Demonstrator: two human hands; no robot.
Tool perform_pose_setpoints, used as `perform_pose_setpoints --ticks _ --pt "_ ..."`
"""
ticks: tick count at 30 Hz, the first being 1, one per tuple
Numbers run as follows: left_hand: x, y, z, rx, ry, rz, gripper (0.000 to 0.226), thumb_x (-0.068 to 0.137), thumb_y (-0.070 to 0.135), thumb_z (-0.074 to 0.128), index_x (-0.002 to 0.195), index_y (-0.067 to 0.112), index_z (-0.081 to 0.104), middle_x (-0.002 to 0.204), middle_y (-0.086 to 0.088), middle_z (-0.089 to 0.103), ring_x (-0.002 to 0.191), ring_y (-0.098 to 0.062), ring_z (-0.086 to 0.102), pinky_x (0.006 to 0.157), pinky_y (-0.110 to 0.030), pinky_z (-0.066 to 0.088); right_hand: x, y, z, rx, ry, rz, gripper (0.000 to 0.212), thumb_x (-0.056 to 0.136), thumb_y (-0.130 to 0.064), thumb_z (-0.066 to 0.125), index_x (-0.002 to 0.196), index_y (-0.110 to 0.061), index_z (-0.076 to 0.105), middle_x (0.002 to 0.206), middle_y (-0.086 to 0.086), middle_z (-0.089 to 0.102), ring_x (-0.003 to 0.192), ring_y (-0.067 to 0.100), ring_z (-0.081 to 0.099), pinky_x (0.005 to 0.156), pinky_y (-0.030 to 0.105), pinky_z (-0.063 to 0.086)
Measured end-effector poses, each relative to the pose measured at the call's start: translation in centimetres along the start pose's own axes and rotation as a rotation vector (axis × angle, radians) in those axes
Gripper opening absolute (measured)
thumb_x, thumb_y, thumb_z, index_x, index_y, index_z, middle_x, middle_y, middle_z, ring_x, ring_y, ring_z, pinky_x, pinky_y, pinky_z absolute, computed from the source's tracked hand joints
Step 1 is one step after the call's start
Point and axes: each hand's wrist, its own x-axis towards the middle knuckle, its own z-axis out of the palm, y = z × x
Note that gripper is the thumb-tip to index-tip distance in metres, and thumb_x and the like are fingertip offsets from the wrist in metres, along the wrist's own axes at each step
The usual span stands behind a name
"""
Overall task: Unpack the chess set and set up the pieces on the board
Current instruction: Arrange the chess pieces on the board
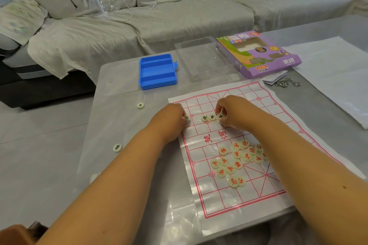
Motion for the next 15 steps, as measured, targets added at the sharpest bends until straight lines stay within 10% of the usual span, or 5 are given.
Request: perform_pose_setpoints --ticks 15 --pt "-1.7 -4.8 -3.4 -0.112 0.164 -0.073 0.014 0.092 0.032 0.058 0.099 0.020 0.062 0.097 0.002 0.062 0.087 -0.014 0.055 0.075 -0.027 0.042 0.1 -3.3 -0.4 0.072 0.128 -0.102 0.030 0.082 -0.024 0.069 0.111 -0.022 0.061 0.105 -0.004 0.056 0.094 0.014 0.056 0.085 0.025 0.047"
